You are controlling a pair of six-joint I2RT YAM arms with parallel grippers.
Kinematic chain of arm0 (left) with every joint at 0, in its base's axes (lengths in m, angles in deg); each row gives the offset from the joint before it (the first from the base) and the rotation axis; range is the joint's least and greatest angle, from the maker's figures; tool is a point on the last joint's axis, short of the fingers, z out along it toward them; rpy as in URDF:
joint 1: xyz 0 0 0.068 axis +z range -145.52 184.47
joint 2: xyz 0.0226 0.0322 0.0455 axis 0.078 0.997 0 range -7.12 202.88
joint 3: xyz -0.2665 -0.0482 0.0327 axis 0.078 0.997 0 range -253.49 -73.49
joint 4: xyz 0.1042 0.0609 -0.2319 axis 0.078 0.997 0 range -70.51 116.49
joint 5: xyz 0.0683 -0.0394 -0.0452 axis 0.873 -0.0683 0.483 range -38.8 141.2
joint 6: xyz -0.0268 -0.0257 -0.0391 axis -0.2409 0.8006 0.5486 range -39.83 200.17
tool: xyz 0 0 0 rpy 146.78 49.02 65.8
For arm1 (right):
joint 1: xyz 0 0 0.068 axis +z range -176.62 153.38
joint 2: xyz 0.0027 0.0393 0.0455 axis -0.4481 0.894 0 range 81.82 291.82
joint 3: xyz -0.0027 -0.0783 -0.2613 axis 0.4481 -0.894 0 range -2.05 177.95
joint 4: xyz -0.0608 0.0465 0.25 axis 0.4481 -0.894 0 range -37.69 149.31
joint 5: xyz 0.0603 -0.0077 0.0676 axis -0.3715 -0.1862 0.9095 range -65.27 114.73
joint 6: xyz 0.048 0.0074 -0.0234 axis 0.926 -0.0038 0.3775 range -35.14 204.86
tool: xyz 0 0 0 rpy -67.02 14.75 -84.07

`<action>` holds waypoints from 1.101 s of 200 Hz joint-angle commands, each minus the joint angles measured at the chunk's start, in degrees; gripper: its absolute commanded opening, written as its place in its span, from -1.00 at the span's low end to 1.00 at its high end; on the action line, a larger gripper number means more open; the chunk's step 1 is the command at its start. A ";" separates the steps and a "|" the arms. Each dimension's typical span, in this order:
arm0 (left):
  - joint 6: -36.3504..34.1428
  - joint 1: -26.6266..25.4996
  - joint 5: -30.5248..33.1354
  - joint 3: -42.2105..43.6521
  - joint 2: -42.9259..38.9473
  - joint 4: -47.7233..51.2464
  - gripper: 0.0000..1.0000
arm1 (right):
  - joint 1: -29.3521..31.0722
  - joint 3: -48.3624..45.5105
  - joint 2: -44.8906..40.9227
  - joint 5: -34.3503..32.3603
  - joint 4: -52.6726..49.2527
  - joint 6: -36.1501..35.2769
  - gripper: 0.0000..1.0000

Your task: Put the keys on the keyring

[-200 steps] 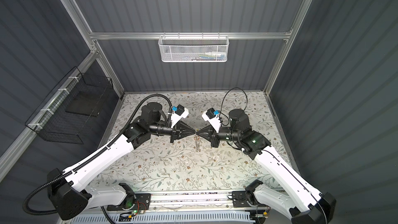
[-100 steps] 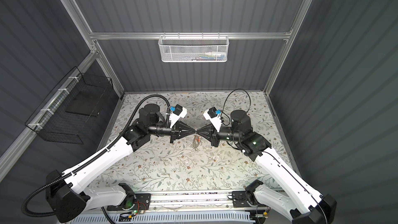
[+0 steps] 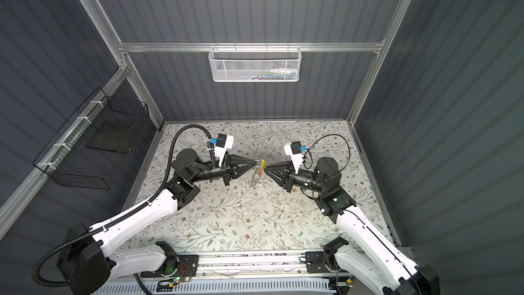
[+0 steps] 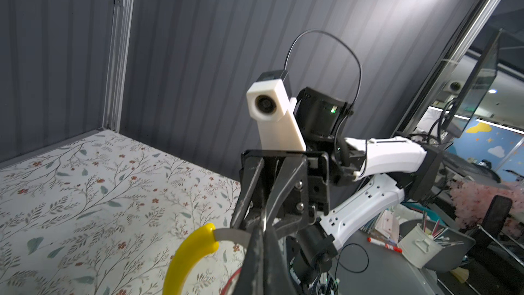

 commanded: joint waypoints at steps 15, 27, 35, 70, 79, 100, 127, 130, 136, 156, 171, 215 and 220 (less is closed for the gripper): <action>9.72 -0.16 -0.79 0.63 3.06 -14.94 -1.00 | -0.06 -0.36 2.05 2.17 9.95 6.04 -0.52; 11.45 -0.16 -0.59 0.72 3.88 -16.80 -1.00 | -0.04 -0.26 2.92 2.59 12.17 7.66 -0.52; 12.42 -0.14 -0.56 0.78 4.29 -18.14 -1.00 | -0.04 -0.24 3.55 3.12 14.36 8.89 -0.52; 15.58 -0.49 -0.59 1.03 6.10 -22.59 -1.00 | 0.07 0.79 6.24 3.90 16.96 10.48 -0.53; 15.75 -0.57 -0.59 0.95 6.33 -22.76 -1.00 | 0.29 0.87 6.86 4.24 17.52 10.76 -0.54; 16.13 -0.86 -0.59 0.95 7.08 -23.47 -1.00 | 0.76 1.37 7.68 4.43 17.97 10.88 -0.54; 16.17 -1.05 -0.59 0.94 7.70 -23.74 -1.00 | 1.71 2.23 8.20 4.16 17.57 10.30 -0.54; 16.17 -1.15 -0.59 0.94 7.74 -23.74 -1.00 | 1.82 2.39 8.19 4.18 17.32 10.13 -0.54; 16.23 -1.21 -0.59 0.93 7.82 -23.89 -1.00 | 2.01 2.64 8.30 4.05 16.95 9.89 -0.54; 16.10 -1.17 -0.59 0.73 7.77 -23.70 -1.00 | 2.22 2.80 8.23 3.79 15.98 9.28 -0.53; 15.39 -1.21 -0.42 0.63 7.33 -22.72 -1.00 | 2.20 2.18 7.32 2.97 14.75 8.18 -0.51; 12.50 -1.21 0.31 0.14 5.99 -18.63 -1.00 | 2.01 -0.26 0.31 -3.40 5.25 1.62 -0.39; 12.44 -1.17 0.29 0.01 5.92 -18.36 -1.00 | 2.01 -0.41 -0.66 -4.28 3.98 0.75 -0.38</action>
